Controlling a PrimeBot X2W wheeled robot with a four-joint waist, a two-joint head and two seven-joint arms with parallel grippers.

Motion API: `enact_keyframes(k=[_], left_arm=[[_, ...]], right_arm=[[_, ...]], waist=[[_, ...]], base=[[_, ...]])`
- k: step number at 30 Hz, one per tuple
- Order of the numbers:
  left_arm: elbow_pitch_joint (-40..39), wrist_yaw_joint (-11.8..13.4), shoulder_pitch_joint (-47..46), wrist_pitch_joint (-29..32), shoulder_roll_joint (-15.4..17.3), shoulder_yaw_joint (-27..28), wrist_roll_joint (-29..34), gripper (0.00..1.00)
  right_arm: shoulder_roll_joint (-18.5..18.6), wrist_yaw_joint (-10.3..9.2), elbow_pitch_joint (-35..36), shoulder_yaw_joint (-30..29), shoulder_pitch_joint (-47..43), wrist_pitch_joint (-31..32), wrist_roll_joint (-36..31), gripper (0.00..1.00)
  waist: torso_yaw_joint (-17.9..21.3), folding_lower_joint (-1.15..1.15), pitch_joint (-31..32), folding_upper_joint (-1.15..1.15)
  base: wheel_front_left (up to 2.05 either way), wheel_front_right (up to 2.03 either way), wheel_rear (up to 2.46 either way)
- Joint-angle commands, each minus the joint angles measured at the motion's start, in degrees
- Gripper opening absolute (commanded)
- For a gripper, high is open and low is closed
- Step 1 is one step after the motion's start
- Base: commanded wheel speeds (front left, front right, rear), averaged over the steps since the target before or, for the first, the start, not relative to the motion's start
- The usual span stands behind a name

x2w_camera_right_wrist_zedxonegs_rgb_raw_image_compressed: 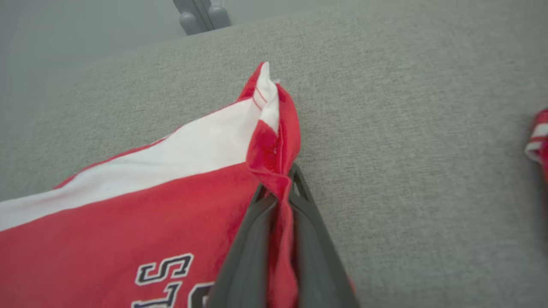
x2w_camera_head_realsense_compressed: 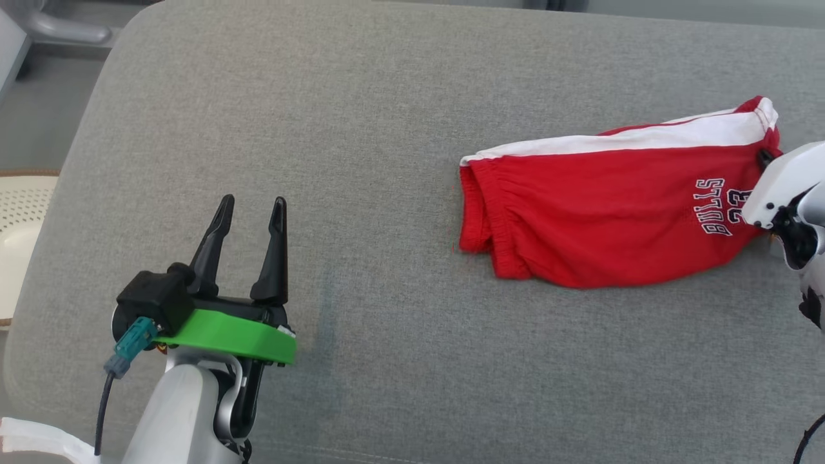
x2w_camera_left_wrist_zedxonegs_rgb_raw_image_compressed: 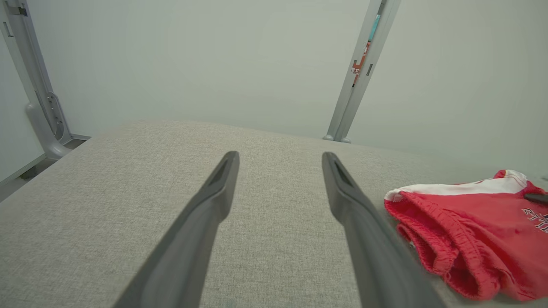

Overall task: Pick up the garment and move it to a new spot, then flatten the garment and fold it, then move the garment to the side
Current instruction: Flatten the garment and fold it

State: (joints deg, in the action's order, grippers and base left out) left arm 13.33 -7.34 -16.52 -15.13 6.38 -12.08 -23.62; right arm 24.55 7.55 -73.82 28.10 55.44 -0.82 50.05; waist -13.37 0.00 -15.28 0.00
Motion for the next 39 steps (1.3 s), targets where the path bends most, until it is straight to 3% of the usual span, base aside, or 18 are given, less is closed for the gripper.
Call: enact_keyframes(k=[1,10,14,27,39], left_arm=[[0.16,-0.21,0.83,0.02,0.59,-0.09,-0.13,1.00],[0.49,-0.18,2.47,0.02,1.38,-0.54,-0.44,1.00],[0.60,-0.18,3.18,0.02,1.56,-0.55,-0.56,1.00],[0.96,-0.19,4.42,0.02,1.40,-1.49,-1.30,1.00],[0.81,-0.19,3.55,0.02,1.53,-1.74,-1.82,1.00]], right_arm=[[0.76,-0.13,-0.12,-0.33,-0.96,-1.17,0.02,0.00],[5.19,-0.13,-0.13,0.45,-2.09,-5.80,-3.75,0.00],[4.66,-0.12,-0.09,2.26,-0.44,-7.28,-7.50,0.00],[-7.78,-0.12,4.70,10.78,0.78,-2.74,-16.46,0.00],[-16.50,-0.12,5.07,12.13,-1.91,1.40,-20.12,0.00]], waist=[[1.57,0.00,1.57,0.00],[4.02,0.00,4.30,0.00],[4.49,0.00,5.20,0.00],[2.94,0.00,7.28,0.00],[1.38,0.00,6.65,0.00]], base=[[0.00,0.00,0.00],[0.00,0.00,0.00],[0.00,0.00,0.00],[0.00,0.00,0.00],[0.00,0.00,0.00]])
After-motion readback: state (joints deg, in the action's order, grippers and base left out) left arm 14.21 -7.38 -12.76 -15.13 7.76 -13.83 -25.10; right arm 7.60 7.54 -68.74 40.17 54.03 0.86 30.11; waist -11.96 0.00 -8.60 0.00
